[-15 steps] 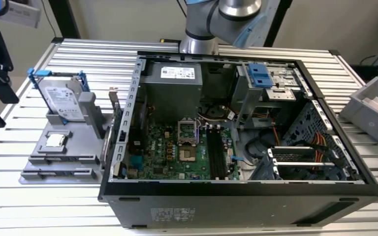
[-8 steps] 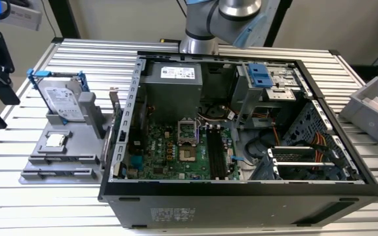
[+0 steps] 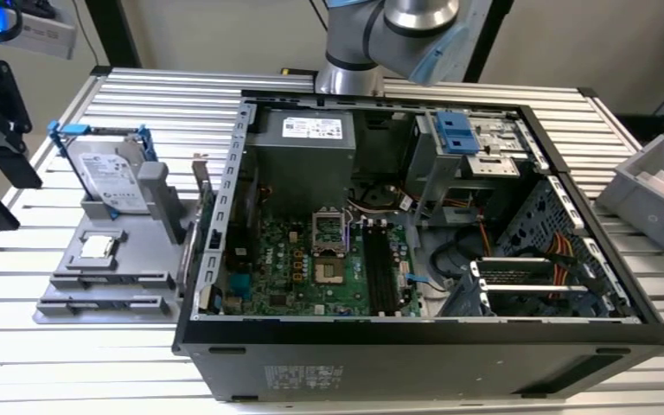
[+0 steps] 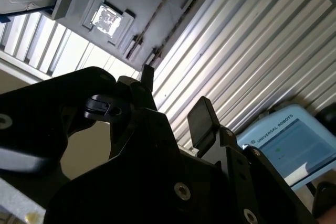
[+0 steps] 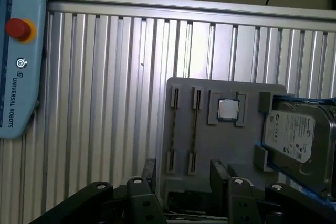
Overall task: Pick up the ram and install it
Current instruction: 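Pick up the ram and move it above insertion slot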
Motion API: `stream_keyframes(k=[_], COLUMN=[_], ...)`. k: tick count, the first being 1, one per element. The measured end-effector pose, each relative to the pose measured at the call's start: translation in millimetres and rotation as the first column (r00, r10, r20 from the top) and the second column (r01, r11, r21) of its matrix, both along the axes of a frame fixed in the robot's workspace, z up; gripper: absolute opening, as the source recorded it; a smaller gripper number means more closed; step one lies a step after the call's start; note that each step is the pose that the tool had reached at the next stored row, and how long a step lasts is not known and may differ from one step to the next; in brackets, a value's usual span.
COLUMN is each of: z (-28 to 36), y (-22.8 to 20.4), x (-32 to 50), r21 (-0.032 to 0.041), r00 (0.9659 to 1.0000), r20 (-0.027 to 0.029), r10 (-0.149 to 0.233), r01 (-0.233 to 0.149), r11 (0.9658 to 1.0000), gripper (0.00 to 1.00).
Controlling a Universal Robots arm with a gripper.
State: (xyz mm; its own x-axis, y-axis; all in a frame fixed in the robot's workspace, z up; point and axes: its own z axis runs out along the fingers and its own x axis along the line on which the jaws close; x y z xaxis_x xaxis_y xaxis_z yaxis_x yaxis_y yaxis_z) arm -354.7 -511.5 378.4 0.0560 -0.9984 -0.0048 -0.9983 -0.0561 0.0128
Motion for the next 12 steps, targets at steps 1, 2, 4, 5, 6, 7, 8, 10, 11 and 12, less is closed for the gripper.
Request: stream_keyframes(k=[1, 2, 4, 5, 6, 7, 8, 10, 11, 12], z=[-0.4, -0.9, -2.0, -2.4, -2.9, -3.5, -3.8, -4.7, -5.3, -5.7], y=[0.0, 0.0, 0.0, 0.0, 0.0, 0.0, 0.0, 0.0, 0.0, 0.0], x=[0.1, 0.0, -0.1, -0.1, 0.0, -0.1, -0.1, -0.1, -0.1, 0.0], r21=[-0.0001, 0.0, -0.0001, -0.0002, -0.0001, 0.0, -0.0001, -0.0002, 0.0, -0.0001], r00=[1.0, 1.0, 1.0, 0.9999, 0.9999, 0.9999, 0.9999, 0.9999, 0.9999, 0.9999], r20=[0.0004, 0.0006, 0.0007, 0.0005, 0.0006, 0.0007, 0.0005, 0.0005, 0.0007, 0.0006], r10=[-0.001, -0.003, -0.009, -0.012, -0.014, -0.016, -0.016, -0.017, -0.017, -0.017], r01=[0.001, 0.003, 0.009, 0.012, 0.014, 0.016, 0.016, 0.017, 0.017, 0.017], r11=[1.0, 1.0, 1.0, 0.9999, 0.9999, 0.9999, 0.9999, 0.9999, 0.9999, 0.9999], gripper=[1.0, 1.0, 1.0, 1.0, 1.0, 1.0, 1.0, 1.0, 1.0, 1.0])
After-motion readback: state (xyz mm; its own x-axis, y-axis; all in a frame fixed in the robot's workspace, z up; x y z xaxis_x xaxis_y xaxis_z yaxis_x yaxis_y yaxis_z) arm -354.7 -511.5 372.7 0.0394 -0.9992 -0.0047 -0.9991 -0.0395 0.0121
